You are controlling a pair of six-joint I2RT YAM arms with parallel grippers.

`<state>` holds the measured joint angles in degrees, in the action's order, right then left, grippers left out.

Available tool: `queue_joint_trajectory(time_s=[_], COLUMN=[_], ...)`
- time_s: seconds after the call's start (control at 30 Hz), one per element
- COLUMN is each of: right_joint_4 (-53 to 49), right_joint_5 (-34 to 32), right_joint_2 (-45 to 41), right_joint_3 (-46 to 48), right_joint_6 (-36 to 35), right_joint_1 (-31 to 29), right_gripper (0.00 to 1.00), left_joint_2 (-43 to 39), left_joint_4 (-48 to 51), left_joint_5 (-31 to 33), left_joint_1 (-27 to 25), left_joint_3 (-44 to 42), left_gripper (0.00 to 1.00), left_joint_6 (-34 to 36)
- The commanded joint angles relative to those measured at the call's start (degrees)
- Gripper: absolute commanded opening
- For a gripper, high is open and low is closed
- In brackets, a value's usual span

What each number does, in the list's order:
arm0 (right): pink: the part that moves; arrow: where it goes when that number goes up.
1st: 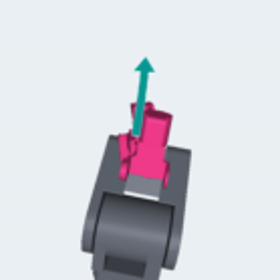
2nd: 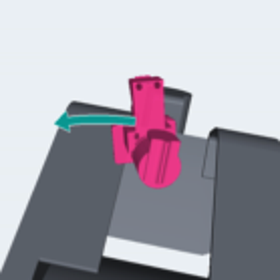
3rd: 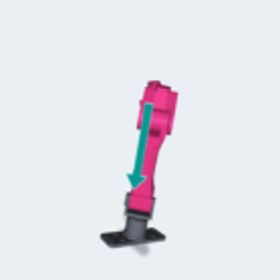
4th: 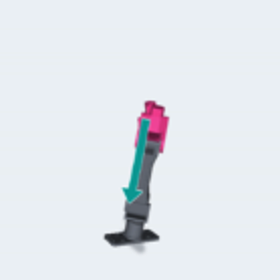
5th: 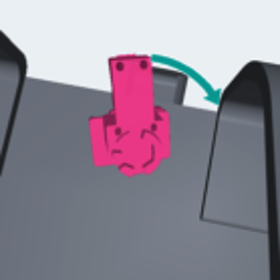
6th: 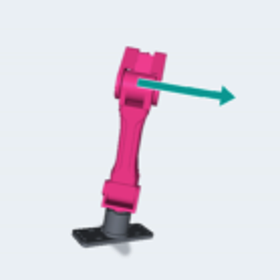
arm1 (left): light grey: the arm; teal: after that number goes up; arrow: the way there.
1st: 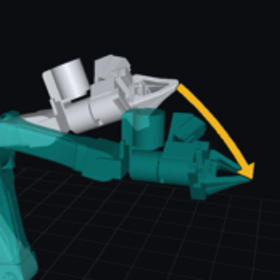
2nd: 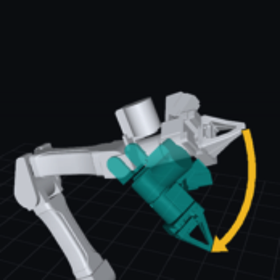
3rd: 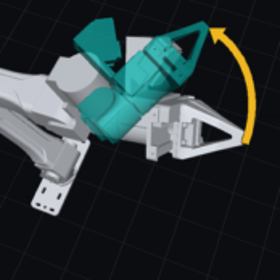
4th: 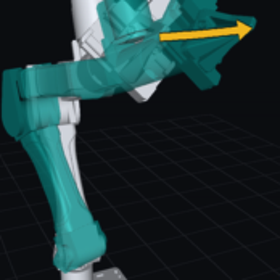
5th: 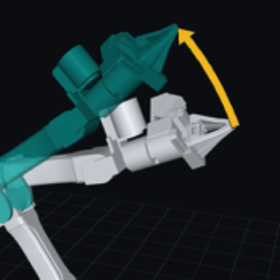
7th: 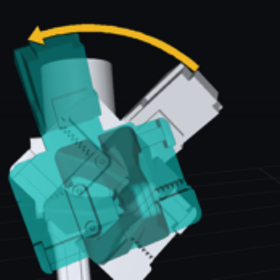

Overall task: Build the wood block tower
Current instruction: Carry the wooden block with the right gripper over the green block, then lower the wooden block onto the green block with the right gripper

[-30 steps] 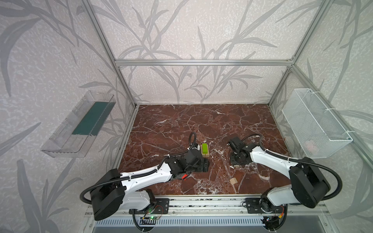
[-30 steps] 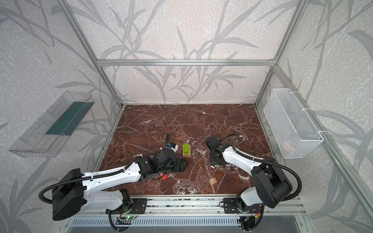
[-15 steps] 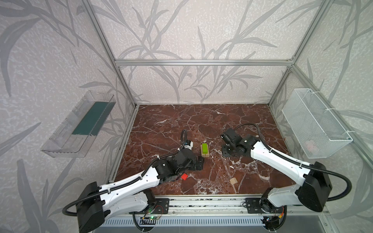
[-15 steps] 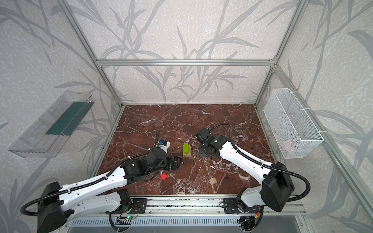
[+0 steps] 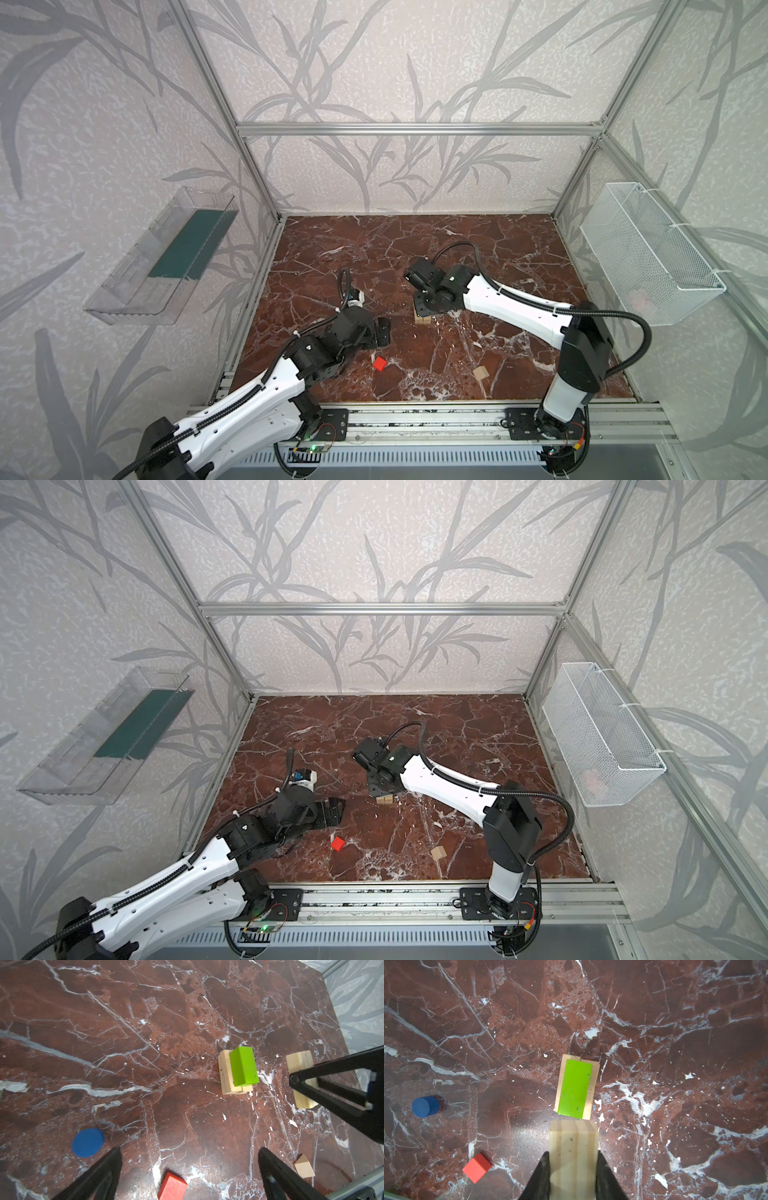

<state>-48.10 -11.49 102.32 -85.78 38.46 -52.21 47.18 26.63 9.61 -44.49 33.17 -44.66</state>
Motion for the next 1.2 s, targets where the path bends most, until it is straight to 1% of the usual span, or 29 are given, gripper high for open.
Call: queue_joint_trajectory(time_s=[0.0,0.23,0.43,0.8,1.17], right_joint_4=[-1.57,-1.99,-2.72,-2.0,-1.95], right_joint_5=[-0.72,-3.86,-4.86,-4.51,-4.42], right_joint_2=[2.43,6.83,9.6,11.05,12.68], right_joint_3=[-2.99,-6.29,-7.63,-7.16,-8.34], right_joint_6=[1.61,2.71,4.07,5.79,6.02], right_joint_1=[-0.09,-0.02,0.51,1.93,2.33], right_gripper=[0.23,0.23,0.22,0.22,0.22], left_joint_2=[-1.21,-0.88,-0.51,1.01,1.33], left_joint_4=[2.76,2.62,2.3,0.8,0.47], left_joint_5=[1.23,1.16,1.03,-0.02,-0.33], left_joint_1=[1.19,3.06,4.1,4.68,4.94], left_joint_3=[-0.9,-1.61,-1.79,-1.96,-2.11], left_gripper=[1.0,1.0,1.0,1.0,1.0], left_joint_6=[-0.42,-0.43,-0.46,-1.03,-1.39])
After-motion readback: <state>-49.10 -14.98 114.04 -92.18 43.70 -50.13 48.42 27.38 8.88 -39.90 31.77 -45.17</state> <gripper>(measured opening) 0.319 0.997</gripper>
